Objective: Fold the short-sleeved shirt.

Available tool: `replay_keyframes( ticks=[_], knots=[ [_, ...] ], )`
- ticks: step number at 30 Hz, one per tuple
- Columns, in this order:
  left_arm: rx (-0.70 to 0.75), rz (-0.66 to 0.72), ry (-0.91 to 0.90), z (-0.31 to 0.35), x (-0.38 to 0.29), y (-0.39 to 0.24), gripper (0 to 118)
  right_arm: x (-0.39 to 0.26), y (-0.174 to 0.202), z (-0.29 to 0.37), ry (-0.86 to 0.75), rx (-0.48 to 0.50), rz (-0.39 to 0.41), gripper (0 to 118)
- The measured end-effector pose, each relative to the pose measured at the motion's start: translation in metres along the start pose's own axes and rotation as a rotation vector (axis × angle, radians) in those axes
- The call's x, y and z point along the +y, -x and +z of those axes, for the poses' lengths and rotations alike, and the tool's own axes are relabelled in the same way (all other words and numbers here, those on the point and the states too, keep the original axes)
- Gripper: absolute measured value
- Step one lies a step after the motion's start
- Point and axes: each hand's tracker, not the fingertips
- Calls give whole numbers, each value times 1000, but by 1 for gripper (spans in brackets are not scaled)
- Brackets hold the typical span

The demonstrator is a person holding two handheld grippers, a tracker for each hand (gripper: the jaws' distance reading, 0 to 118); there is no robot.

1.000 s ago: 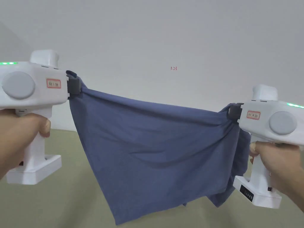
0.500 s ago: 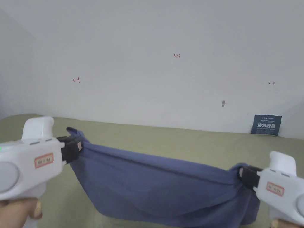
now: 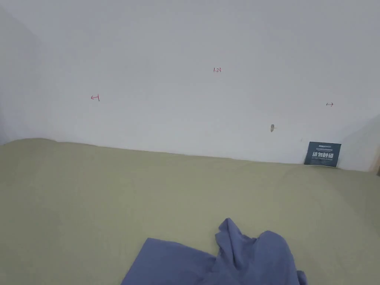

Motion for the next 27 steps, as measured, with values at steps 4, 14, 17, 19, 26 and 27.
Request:
replay_keyframes(
  ticks=[4,14,17,19,26,27],
  knots=[
    [25,-2,64,9,-27,1,4,-19,-3,1,46,-32,25,3],
    [65,85,131,23,-49,-8,85,-31,-3,19,99,-81,106,90],
    [-10,126,29,46,-35,-19,94,-19,1,51,-20,-32,139,111],
    [3,82,-39,56,-22,-32,94,-10,10,69,-76,-65,187,111],
    [60,-222,-278,78,3,-106,94,6,39,124,-306,-153,328,111],
    [67,-254,-288,78,3,-115,93,5,41,128,-315,-160,338,111]
  ],
)
